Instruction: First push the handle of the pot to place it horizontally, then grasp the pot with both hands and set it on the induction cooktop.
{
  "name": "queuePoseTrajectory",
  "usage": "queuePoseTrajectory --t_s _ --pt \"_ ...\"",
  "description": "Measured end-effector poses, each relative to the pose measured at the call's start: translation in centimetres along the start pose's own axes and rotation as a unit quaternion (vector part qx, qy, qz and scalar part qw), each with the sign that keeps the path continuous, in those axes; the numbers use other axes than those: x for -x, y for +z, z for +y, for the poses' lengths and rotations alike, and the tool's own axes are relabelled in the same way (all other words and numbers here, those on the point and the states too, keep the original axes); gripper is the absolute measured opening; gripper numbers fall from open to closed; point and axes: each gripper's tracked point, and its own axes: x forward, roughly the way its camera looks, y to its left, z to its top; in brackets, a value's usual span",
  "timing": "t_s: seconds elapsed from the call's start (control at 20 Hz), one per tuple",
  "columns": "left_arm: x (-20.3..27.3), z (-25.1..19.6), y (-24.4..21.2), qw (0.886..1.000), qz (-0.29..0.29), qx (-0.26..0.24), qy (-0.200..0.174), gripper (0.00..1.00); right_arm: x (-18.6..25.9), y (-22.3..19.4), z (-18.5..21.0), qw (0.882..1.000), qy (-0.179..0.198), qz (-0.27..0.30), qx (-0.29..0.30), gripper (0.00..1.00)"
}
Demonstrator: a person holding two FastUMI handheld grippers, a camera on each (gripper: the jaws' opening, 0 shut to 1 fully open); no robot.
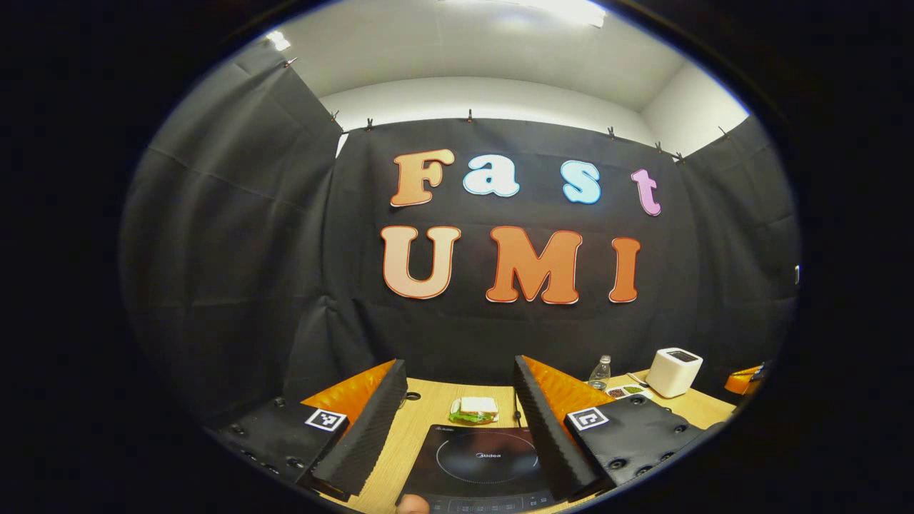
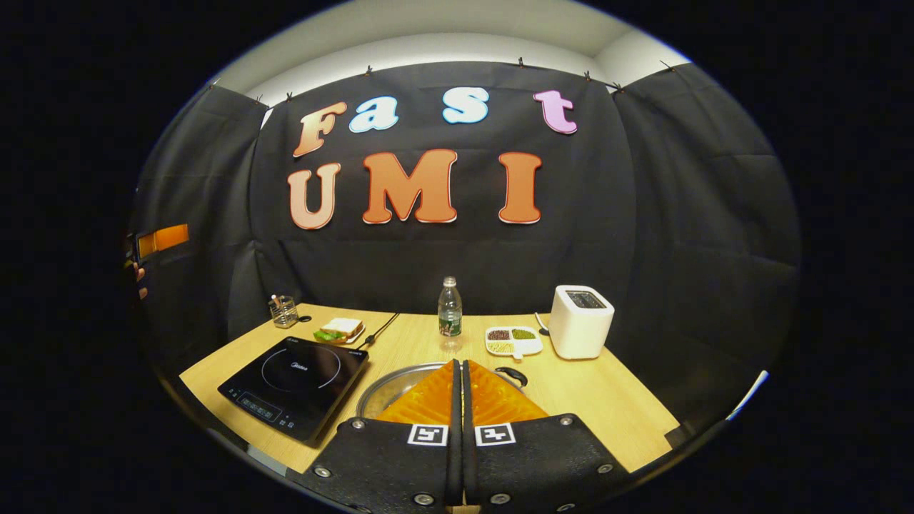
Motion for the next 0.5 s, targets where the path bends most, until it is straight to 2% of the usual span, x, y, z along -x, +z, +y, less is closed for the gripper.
queuePoseTrajectory --t_s 0.5 --pt "-0.1 0.6 -1.4 1.000 0.013 0.004 0.004 0.97 0.0 -10.4 4.6 0.992 0.061 0.111 0.017 0.00"
